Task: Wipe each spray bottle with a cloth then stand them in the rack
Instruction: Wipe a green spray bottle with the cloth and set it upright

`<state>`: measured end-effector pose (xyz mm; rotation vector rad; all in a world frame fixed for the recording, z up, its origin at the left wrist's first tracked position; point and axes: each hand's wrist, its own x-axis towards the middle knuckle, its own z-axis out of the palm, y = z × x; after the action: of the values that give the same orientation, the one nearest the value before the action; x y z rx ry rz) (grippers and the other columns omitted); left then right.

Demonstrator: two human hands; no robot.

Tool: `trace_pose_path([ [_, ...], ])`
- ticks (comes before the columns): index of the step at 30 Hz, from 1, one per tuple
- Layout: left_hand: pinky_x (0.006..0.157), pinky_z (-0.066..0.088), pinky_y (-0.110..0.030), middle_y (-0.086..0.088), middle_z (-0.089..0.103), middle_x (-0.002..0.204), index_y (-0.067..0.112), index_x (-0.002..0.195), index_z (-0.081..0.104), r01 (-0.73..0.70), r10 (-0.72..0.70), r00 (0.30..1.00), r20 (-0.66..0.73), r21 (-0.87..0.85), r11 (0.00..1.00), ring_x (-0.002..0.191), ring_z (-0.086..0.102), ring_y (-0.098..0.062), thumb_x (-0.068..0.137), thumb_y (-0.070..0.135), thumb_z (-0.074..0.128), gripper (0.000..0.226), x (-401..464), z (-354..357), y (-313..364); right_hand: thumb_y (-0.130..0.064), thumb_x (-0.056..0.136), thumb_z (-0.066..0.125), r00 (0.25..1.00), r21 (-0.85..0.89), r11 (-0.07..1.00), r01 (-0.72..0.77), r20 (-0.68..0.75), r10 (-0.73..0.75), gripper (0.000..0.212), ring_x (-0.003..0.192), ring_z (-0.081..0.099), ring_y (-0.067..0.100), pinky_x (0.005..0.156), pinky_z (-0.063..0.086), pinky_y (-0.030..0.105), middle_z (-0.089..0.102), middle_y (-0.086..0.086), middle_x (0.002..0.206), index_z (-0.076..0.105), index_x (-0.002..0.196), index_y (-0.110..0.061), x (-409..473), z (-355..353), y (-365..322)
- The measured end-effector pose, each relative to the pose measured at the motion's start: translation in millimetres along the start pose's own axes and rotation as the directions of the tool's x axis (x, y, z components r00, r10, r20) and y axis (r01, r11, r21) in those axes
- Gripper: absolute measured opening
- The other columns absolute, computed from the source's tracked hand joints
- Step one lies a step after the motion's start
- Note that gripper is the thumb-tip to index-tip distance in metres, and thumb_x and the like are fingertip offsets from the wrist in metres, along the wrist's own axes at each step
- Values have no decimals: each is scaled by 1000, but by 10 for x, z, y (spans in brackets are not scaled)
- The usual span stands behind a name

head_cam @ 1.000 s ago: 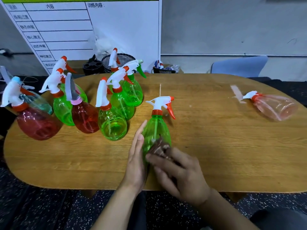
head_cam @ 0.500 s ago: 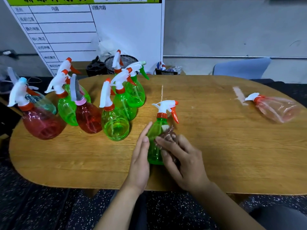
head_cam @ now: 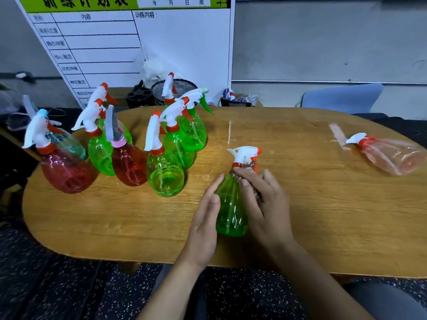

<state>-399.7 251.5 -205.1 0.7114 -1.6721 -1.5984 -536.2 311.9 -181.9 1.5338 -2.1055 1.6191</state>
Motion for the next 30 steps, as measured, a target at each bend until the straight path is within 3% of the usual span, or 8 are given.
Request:
trace_pose_path([
  [4, 129, 29, -51, 8, 53, 160, 43, 153, 53, 37, -47, 997, -56, -166, 986, 153, 44, -14, 109, 54, 44, 46, 29, -36, 12, -28, 106, 54, 989, 36, 989, 145, 37, -147, 33, 73, 48, -1, 59, 39, 17, 47, -9, 94, 74, 130, -18, -153, 31, -47],
  [12, 124, 36, -60, -4, 60, 155, 43, 148, 58, 33, -73, 988, -135, -281, 959, 144, 56, -28, 106, 53, 41, 47, 51, -26, 71, -25, 103, 61, 870, 27, 883, 468, 160, -466, 28, 86, 64, 17, 69, 54, 28, 56, 0, 100, 77, 125, -17, -552, 18, -53],
  [14, 124, 34, -61, -7, 59, 155, 42, 150, 57, 23, -69, 986, -149, -295, 955, 145, 55, -32, 102, 62, 45, 53, 48, -15, 59, -24, 105, 60, 911, 116, 917, 383, 120, -395, 28, 86, 61, 7, 70, 51, 24, 59, -2, 101, 77, 126, -17, -522, -5, -89],
  [17, 126, 28, -65, -11, 55, 158, 35, 156, 52, -5, -38, 987, -155, -266, 964, 150, 48, -35, 95, 75, 57, 73, 27, -33, 32, -24, 105, 56, 997, 292, 954, 60, 29, -72, 30, 81, 53, -1, 68, 41, 17, 55, -11, 96, 75, 128, -20, -422, -18, -104],
  [20, 125, 32, -61, -2, 51, 162, 38, 157, 49, -29, -3, 990, -138, -235, 972, 152, 46, -27, 84, 74, 74, 85, 19, -41, 40, -22, 107, 55, 967, 488, 845, -220, -6, 255, 28, 101, 67, 10, 86, 50, 21, 71, -6, 106, 74, 127, -22, -313, 28, -97],
  [22, 120, 44, -45, 7, 56, 158, 41, 156, 48, -23, 3, 996, -85, -231, 973, 148, 51, -19, 73, 67, 88, 96, 27, -35, 30, -16, 108, 56, 921, 605, 725, -330, 39, 387, 25, 115, 69, 17, 97, 54, 29, 75, -1, 118, 72, 126, -15, -304, 59, -85],
  [25, 109, 50, -25, 16, 59, 153, 41, 155, 49, -2, -6, 1000, -30, -255, 967, 142, 56, -12, 74, 44, 95, 93, 25, -20, 51, -22, 104, 54, 897, 656, 654, -376, 81, 435, 24, 112, 69, 24, 96, 55, 36, 74, 6, 117, 68, 121, -12, -348, 101, -70],
  [30, 100, 53, -17, 25, 65, 143, 31, 157, 46, -31, 15, 998, -59, -267, 963, 133, 62, -2, 96, 14, 75, 69, 10, 20, 91, -28, 104, 55, 889, 654, 653, -382, 68, 452, 17, 105, 67, 29, 93, 54, 49, 73, 6, 112, 69, 114, -25, -384, 136, -32],
])
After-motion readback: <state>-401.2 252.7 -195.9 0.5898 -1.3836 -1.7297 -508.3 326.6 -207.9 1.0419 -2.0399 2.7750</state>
